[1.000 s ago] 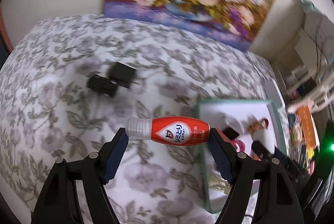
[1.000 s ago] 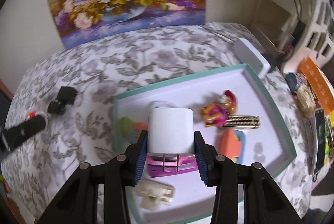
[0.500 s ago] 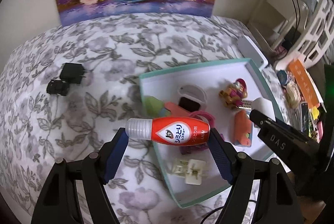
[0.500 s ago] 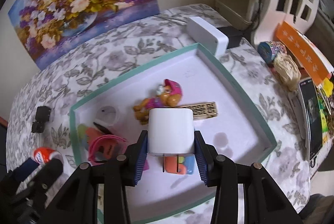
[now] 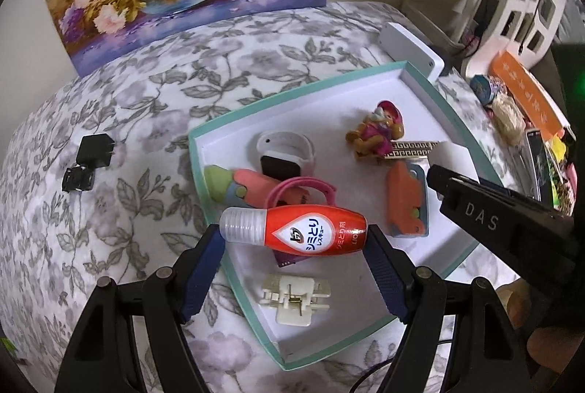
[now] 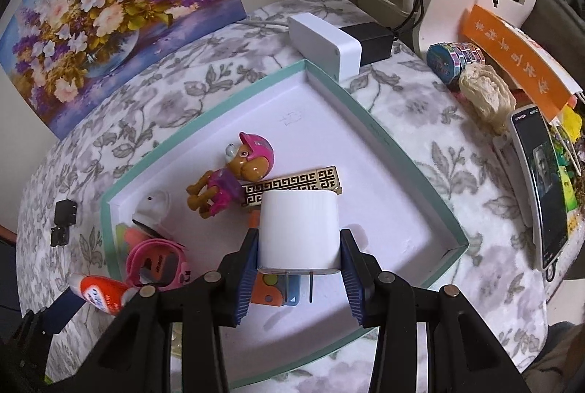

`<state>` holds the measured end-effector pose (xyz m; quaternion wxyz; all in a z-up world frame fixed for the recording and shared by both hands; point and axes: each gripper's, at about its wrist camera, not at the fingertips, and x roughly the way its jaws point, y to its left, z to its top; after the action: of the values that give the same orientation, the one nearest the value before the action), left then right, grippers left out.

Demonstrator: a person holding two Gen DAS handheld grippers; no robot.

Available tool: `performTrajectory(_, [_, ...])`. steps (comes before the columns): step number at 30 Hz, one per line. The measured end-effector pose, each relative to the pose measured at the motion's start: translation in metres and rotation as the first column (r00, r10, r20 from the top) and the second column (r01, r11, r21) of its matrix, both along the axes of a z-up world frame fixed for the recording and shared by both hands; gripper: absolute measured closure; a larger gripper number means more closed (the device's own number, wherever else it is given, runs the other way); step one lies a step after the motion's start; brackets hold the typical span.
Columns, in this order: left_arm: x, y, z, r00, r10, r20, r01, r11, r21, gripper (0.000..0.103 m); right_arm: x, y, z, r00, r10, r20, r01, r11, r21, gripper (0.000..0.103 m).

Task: Organize rigid objects
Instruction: 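Carry the bottle with the left gripper and the white charger with the right to the tray, then open the right gripper to set the charger in the tray while the left releases the bottle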

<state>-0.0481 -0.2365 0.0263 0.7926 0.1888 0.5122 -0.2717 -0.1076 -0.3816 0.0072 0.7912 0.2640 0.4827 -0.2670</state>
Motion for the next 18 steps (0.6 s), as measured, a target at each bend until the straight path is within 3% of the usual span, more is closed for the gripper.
performTrajectory(18, [-0.005, -0.010, -0.014, 1.000, -0.023, -0.015, 0.024, 0.998, 0.052, 0.024, 0.000, -0.003, -0.019, 0.999, 0.000, -0.042, 0.002, 0.999, 0.042, 0.058])
